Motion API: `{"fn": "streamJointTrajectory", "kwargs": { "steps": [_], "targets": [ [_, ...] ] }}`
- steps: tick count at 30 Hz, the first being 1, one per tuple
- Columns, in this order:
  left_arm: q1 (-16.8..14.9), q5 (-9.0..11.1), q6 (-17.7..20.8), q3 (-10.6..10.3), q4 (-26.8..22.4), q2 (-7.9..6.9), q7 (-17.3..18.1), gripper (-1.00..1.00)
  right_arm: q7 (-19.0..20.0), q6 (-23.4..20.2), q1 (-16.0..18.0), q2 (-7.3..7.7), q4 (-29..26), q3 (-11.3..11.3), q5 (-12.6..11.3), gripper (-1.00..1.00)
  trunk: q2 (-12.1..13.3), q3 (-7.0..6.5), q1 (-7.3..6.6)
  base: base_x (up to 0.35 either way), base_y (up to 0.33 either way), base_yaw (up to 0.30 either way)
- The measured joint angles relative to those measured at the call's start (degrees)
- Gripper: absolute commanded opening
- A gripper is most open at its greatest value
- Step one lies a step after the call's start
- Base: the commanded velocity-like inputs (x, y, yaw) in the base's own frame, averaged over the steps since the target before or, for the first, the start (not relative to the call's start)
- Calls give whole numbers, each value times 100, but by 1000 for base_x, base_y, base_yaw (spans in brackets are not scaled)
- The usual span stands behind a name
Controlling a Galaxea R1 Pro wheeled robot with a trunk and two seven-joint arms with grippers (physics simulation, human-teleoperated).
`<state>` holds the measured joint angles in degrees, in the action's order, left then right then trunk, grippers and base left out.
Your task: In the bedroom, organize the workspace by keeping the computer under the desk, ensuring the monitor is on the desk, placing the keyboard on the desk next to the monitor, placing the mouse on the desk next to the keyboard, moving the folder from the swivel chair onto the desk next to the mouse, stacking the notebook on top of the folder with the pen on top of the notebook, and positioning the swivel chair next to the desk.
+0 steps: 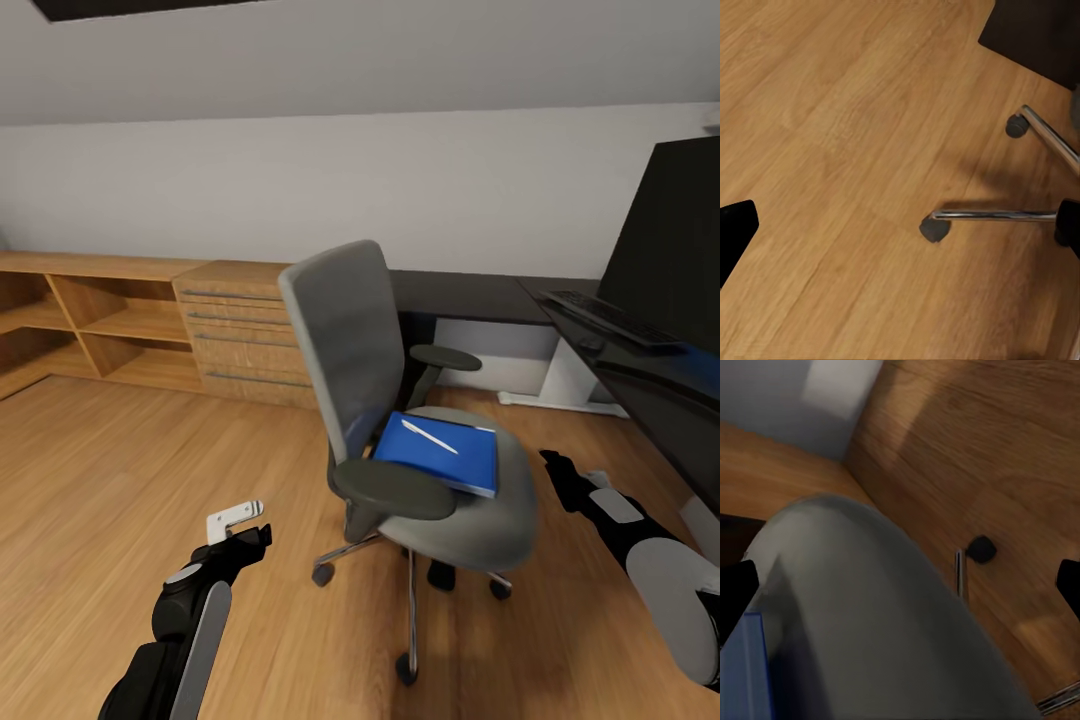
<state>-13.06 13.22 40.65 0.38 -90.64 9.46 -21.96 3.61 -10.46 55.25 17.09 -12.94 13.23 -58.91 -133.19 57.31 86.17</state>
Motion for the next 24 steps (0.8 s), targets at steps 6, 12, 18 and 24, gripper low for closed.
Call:
{"fn": "streamJointTrajectory", "kwargs": {
  "steps": [6,12,18,24],
  "targets": [
    [0,3,2,-1,0,0,10,100,1,8,-1,-5,-1,1,0,100,0,0,1,185,0,0],
    [0,5,5,0,0,0,14,100,-4,14,0,-9,1,1,0,100,0,0,2,30,0,6],
    [1,7,5,0,-2,-1,15,100,-3,17,1,-20,1,1,1,100,0,0,2,5,0,161],
    [1,7,5,0,-2,-1,15,100,-7,19,2,-23,1,1,5,100,0,0,2,1,0,249]
  ]
}}
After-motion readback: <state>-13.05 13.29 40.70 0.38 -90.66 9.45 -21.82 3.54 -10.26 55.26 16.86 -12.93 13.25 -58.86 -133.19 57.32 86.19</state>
